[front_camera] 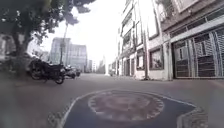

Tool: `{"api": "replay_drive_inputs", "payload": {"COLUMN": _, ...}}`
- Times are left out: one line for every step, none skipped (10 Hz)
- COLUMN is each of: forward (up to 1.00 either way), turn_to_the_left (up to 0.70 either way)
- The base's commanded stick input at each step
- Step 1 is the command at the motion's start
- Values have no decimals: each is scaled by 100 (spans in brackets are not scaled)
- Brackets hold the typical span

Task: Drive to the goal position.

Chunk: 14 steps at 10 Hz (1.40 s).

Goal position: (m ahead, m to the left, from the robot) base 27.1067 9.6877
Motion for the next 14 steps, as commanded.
{"api": "replay_drive_inputs", "payload": {"forward": 100, "turn_to_the_left": 2}}
{"api": "replay_drive_inputs", "payload": {"forward": 100, "turn_to_the_left": 10}}
{"api": "replay_drive_inputs", "payload": {"forward": 100, "turn_to_the_left": 38}}
{"api": "replay_drive_inputs", "payload": {"forward": 100, "turn_to_the_left": 40}}
{"api": "replay_drive_inputs", "payload": {"forward": 100, "turn_to_the_left": 40}}
{"api": "replay_drive_inputs", "payload": {"forward": 100, "turn_to_the_left": 0}}
{"api": "replay_drive_inputs", "payload": {"forward": 100, "turn_to_the_left": 0}}
{"api": "replay_drive_inputs", "payload": {"forward": 100, "turn_to_the_left": 0}}
{"api": "replay_drive_inputs", "payload": {"forward": 100, "turn_to_the_left": 0}}
{"api": "replay_drive_inputs", "payload": {"forward": 100, "turn_to_the_left": 0}}
{"api": "replay_drive_inputs", "payload": {"forward": 100, "turn_to_the_left": 0}}
{"api": "replay_drive_inputs", "payload": {"forward": 100, "turn_to_the_left": 0}}
{"api": "replay_drive_inputs", "payload": {"forward": 100, "turn_to_the_left": 0}}
{"api": "replay_drive_inputs", "payload": {"forward": 100, "turn_to_the_left": 0}}
